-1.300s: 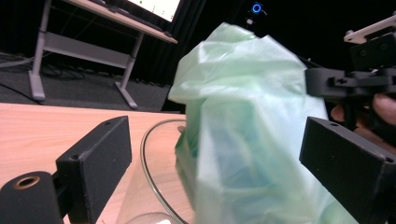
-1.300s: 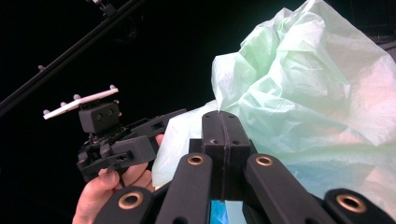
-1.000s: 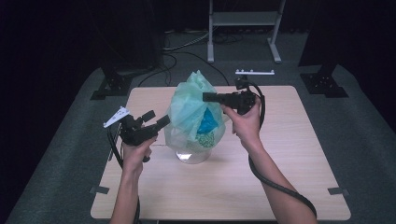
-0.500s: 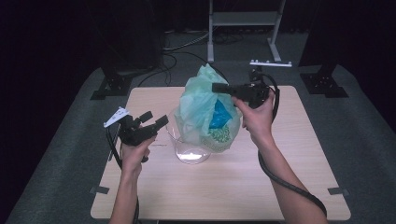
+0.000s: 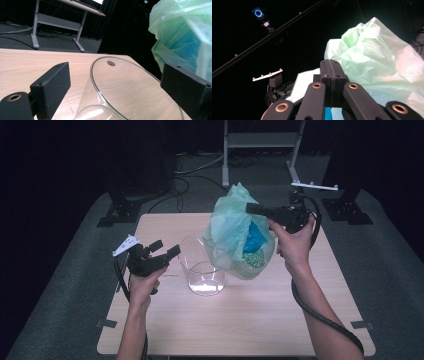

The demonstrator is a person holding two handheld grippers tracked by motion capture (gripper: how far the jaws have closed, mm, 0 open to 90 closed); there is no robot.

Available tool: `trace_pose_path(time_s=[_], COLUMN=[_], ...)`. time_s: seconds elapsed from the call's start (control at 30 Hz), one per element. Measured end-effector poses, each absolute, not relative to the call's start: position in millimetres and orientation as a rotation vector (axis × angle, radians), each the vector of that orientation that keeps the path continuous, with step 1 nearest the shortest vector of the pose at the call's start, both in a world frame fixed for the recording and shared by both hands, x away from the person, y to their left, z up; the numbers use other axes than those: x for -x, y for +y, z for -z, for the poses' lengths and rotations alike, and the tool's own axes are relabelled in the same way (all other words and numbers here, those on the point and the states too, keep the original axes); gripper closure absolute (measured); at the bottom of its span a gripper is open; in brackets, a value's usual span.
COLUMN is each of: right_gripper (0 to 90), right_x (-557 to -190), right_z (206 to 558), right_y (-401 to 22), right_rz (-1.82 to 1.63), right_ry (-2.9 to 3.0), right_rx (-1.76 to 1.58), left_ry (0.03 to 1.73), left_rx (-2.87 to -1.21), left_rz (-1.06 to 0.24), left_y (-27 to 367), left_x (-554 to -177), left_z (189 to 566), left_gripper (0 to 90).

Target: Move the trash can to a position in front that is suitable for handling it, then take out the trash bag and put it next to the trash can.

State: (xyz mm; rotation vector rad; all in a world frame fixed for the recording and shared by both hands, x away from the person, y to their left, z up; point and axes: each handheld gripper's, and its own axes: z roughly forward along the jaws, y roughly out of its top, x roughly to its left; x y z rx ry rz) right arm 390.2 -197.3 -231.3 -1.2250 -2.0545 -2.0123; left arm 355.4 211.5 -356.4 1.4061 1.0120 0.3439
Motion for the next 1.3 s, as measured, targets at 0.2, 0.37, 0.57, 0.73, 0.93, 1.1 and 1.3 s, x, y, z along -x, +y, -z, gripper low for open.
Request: trace_pose_path(time_s=[0.2, 0.37, 0.57, 0.73, 0.93, 1.1, 1.3], right_gripper=[90.0, 90.0, 90.0, 90.0, 90.0, 90.0, 90.0], right_x=[-388, -387, -388, -390, -394, -399, -408], right_z=[231, 232, 237, 243, 254, 265, 283], right_y=[-210, -221, -233, -239, -248, -253, -258], right_rz=[2.015, 2.016, 2.010, 2.006, 1.991, 1.969, 1.934], right_ry=[-2.055, -2.058, -2.043, -2.034, -2.027, -2.008, -1.987], right_rx=[1.254, 1.285, 1.328, 1.352, 1.388, 1.417, 1.464], left_ry=[1.018, 1.020, 1.013, 1.006, 1.007, 1.014, 1.023], left_rx=[-1.407, -1.404, -1.409, -1.421, -1.419, -1.425, -1.437], left_rz=[-0.355, -0.350, -0.346, -0.337, -0.338, -0.337, -0.339], left_y=[212, 213, 211, 211, 208, 207, 204], left_x=[-355, -355, -355, -356, -356, -358, -359], left_z=[356, 356, 356, 357, 356, 358, 360], left_gripper=[8.1, 8.1, 8.0, 8.1, 8.1, 8.0, 8.0])
